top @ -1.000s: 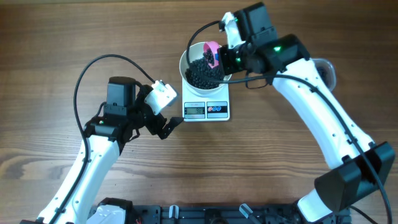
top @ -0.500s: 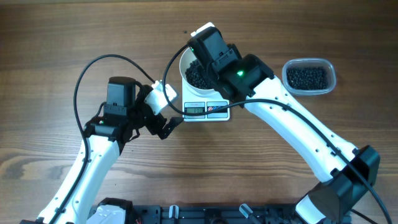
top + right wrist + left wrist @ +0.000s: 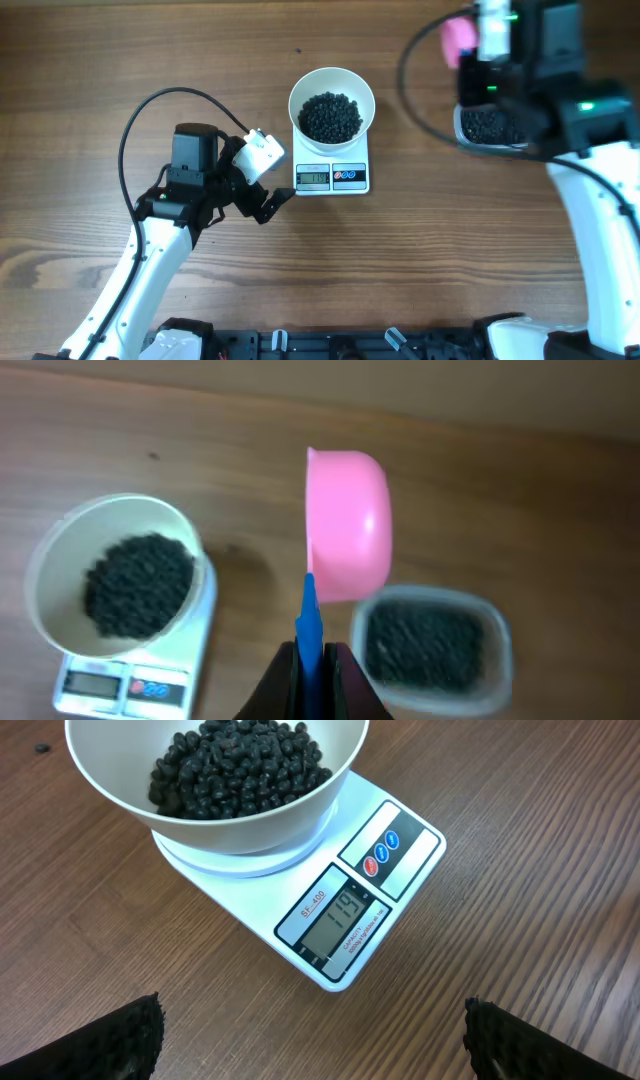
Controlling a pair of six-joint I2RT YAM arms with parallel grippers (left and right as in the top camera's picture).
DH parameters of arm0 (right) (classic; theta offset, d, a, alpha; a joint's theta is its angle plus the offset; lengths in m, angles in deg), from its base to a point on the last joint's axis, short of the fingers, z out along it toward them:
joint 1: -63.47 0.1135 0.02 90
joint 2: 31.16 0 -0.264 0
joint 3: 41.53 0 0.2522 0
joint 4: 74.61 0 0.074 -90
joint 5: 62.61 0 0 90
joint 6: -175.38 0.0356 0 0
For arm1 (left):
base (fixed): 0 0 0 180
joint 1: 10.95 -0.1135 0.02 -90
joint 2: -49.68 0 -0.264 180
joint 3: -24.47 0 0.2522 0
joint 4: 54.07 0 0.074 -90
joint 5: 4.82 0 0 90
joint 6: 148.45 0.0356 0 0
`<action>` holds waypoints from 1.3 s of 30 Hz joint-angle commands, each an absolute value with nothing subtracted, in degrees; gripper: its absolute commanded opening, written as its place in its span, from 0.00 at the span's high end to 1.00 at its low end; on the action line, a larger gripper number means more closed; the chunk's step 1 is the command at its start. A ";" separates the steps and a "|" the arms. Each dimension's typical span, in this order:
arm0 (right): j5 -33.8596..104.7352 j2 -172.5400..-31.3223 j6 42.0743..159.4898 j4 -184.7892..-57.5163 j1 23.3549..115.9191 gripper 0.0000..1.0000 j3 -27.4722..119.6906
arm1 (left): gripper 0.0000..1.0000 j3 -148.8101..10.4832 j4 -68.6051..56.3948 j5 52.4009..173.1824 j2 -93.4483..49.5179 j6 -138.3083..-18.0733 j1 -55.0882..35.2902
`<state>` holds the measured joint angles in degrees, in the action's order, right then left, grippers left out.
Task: Scoop item into bowl and weigh 150g on scale
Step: 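Return the scoop with right gripper to the bean tub, then lower the pink scoop into the tub and scoop beans, right gripper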
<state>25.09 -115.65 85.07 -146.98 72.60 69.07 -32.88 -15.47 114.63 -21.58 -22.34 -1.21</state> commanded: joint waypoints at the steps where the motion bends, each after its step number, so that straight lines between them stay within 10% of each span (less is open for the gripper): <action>1: 29.00 -116.06 84.17 -151.04 66.92 0.96 69.88 | 0.00 -32.57 -15.45 114.69 -21.74 -22.71 -1.43; 39: 14.73 -131.32 84.26 -159.26 58.89 0.96 69.62 | 0.00 -32.57 -15.45 114.69 -21.74 -22.71 -1.43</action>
